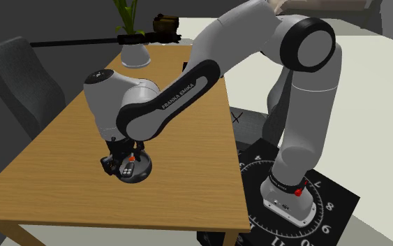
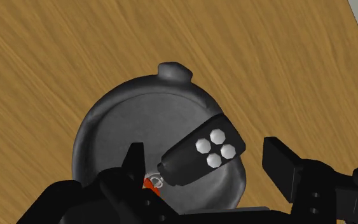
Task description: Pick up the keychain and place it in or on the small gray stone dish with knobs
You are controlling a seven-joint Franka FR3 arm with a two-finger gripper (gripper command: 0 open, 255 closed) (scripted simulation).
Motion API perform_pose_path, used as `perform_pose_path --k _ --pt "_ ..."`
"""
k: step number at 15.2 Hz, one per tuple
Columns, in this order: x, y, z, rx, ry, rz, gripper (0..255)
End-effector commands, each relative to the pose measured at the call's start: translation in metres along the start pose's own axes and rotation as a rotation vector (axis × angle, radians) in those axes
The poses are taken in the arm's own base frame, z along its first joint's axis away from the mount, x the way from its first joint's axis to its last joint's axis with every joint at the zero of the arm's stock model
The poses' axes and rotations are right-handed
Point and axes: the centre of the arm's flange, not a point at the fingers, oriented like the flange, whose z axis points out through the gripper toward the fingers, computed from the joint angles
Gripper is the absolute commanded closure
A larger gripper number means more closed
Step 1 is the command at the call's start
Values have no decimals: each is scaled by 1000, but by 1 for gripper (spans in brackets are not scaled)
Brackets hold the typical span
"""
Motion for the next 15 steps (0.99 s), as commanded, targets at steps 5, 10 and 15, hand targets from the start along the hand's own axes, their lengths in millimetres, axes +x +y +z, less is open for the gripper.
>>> perform_pose_path --k 5,10,15 --pt "0 0 0 0 0 0 0" --pt "0 0 -50 0 0 0 0" --pt "0 0 -50 0 0 0 0"
